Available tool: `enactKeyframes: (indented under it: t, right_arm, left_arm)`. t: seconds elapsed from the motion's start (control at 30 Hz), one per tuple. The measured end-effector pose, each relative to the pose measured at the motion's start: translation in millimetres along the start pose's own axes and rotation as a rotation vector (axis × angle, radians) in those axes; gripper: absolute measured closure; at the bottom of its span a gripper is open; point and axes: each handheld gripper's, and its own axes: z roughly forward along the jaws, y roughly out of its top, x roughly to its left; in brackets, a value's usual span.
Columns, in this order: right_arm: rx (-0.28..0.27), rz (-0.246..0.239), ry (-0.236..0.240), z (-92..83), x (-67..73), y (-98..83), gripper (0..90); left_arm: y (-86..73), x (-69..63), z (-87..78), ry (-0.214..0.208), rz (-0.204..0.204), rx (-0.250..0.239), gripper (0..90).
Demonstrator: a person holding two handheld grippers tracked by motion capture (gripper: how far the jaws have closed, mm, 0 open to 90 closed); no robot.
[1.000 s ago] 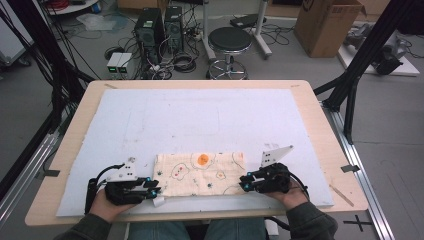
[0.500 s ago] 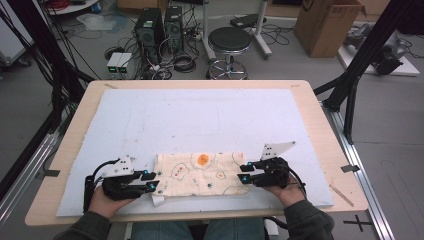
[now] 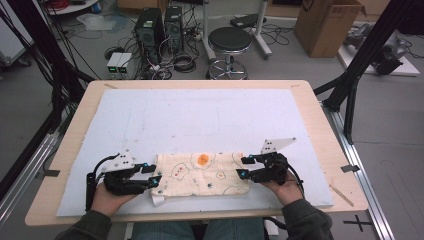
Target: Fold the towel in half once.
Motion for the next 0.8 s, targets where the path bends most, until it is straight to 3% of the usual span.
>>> enactKeyframes:
  t: [0.4,0.8]
  right_arm:
    - [0.035,-0.014,0.009,6.1,-3.3,9.6,40.6]
    - [0.019,0.015,-0.007,2.0,-19.7,28.4,37.5]
  left_arm:
    - [10.4,6.9,-0.4,0.01,-0.022,-0.007,47.3]
    - [41.2,20.8,0.9,0.029,-0.022,-0.027,44.8]
